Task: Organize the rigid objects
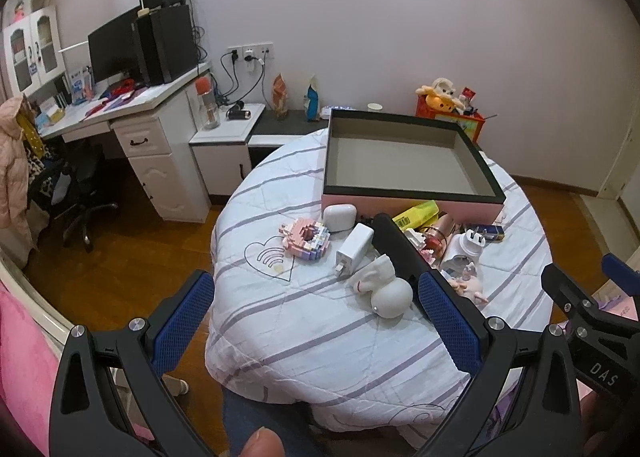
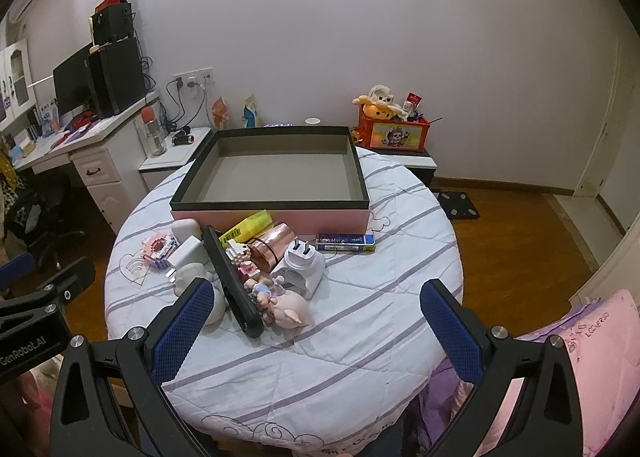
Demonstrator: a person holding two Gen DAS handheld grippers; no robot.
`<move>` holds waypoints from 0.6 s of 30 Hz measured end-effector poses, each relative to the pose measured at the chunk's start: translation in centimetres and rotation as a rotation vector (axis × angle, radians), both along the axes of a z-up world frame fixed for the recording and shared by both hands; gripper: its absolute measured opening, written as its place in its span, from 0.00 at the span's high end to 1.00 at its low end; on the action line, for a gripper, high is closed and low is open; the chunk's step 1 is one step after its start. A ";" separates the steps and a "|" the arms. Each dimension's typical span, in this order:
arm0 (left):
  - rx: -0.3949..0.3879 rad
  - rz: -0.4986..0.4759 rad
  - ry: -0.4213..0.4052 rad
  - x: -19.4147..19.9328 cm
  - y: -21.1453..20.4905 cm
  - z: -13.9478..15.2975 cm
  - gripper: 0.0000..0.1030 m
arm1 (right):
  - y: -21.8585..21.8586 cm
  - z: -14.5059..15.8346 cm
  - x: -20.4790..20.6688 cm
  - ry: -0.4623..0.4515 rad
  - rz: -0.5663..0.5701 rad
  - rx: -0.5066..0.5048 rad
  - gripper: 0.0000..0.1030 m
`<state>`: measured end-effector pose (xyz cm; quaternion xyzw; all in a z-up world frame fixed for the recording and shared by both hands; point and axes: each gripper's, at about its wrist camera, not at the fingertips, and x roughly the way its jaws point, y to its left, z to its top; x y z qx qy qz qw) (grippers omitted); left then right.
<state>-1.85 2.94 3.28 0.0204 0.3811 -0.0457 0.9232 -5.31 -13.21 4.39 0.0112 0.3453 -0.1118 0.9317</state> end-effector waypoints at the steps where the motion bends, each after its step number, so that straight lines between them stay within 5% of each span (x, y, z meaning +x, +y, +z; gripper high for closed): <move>1: 0.003 0.001 0.000 -0.1 -0.1 0.0 0.00 | -0.1 -0.1 0.0 0.001 0.000 0.008 0.00; 18: 0.011 0.009 0.018 0.1 0.0 -0.6 0.00 | -0.7 -0.4 0.2 0.002 0.008 0.028 0.00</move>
